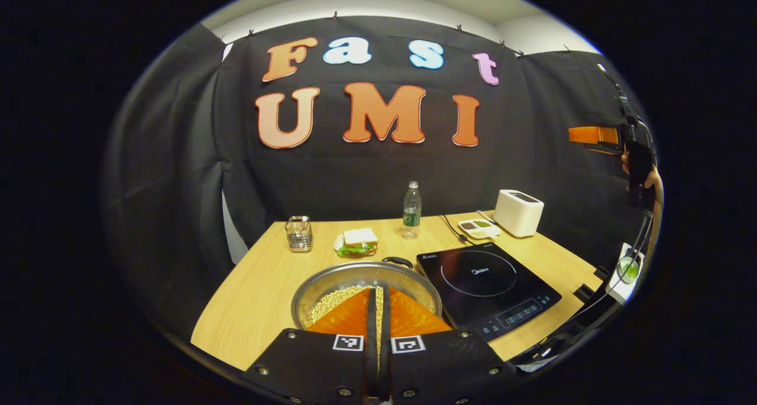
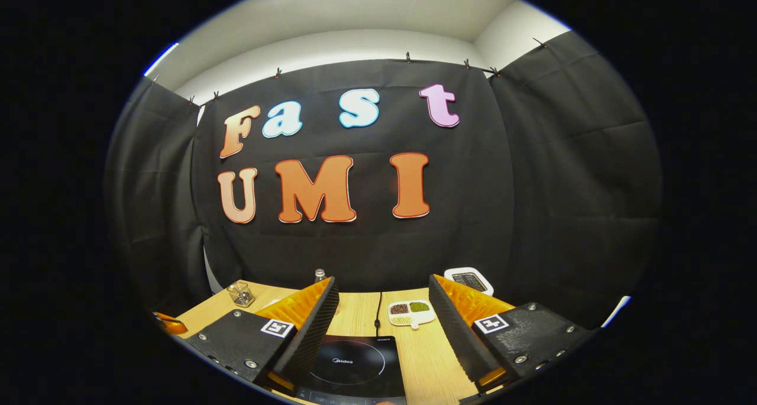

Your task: First push the handle of the pot to place it horizontally, then grasp the pot with both hands and set it on the induction cooktop.

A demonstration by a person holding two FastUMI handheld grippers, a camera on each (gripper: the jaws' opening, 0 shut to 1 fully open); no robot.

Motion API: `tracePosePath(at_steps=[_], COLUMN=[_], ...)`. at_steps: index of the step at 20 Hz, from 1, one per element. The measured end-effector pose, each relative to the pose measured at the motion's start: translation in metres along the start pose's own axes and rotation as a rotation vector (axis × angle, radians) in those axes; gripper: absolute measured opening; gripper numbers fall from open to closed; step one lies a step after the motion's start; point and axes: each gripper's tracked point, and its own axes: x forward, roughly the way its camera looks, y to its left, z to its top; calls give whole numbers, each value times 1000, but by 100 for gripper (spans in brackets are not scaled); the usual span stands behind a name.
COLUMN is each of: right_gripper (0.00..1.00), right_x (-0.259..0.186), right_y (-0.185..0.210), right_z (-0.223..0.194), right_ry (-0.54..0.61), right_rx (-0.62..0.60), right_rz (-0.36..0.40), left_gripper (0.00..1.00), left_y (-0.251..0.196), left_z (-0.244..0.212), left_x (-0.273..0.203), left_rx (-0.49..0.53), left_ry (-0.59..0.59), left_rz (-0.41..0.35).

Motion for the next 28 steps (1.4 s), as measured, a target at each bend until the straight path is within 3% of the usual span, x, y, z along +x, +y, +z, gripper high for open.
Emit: tracePosePath(at_steps=[2, 10, 17, 18, 21, 22, 28], right_gripper=[100, 95, 100, 95, 95, 100, 95], right_x=[-2, -2, 2, 3, 5, 6, 11], right_y=[0, 3, 6, 6, 7, 9, 10], right_z=[-1, -7, -15, -16, -21, -23, -29], right_ry=[0, 7, 24, 27, 39, 44, 60], right_rx=[-2, -6, -15, -16, -17, -17, -17], right_rz=[1, 4, 6, 6, 11, 13, 12], left_gripper=[2, 2, 2, 2, 2, 2, 2], left_y=[1, 9, 22, 24, 29, 33, 48], left_z=[-17, -76, -136, -144, -162, -169, -188], left_x=[-1, -3, -3, -5, -4, -1, 8], left_rx=[-8, -50, -87, -92, -113, -121, -147], left_ry=[28, 128, 244, 260, 303, 316, 353], left_rz=[1, 17, 50, 55, 78, 87, 132])
